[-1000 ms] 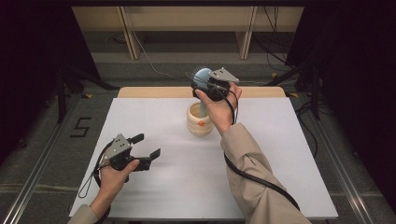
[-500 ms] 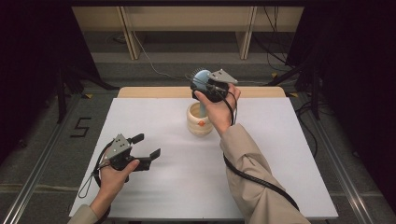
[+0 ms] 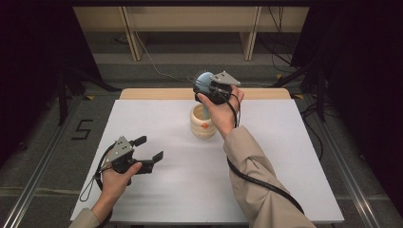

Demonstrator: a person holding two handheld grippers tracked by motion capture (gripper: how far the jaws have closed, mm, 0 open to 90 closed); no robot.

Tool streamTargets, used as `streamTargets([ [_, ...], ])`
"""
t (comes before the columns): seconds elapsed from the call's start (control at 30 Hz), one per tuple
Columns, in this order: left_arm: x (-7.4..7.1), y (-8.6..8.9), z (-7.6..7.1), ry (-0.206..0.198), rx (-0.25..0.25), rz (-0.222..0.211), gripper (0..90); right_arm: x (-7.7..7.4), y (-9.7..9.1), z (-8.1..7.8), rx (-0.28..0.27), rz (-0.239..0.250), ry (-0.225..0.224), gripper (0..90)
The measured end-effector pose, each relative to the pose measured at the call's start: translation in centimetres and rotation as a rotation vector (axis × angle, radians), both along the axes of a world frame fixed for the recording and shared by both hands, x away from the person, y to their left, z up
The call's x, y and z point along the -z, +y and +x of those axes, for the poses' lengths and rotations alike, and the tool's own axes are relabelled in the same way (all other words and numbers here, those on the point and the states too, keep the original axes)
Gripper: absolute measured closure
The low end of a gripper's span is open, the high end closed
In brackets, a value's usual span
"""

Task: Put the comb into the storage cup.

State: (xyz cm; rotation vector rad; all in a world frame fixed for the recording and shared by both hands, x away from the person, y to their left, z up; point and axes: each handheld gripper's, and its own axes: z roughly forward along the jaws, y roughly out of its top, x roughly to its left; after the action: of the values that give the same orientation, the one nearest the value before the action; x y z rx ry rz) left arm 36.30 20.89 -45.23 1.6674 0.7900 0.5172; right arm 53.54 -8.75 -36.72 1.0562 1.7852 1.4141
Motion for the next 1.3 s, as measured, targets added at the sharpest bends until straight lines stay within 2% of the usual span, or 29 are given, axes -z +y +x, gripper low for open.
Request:
streamTargets([
  [1.1, 0.0, 0.0, 0.0, 0.0, 0.001, 0.004, 11.2, 1.5, 0.2, 0.2, -0.014, -0.032, 0.044, 20.1],
  [1.3, 0.0, 0.0, 0.0, 0.001, 0.001, 0.004, 11.2, 1.6, 0.3, 0.3, -0.017, -0.036, 0.041, 20.1],
])
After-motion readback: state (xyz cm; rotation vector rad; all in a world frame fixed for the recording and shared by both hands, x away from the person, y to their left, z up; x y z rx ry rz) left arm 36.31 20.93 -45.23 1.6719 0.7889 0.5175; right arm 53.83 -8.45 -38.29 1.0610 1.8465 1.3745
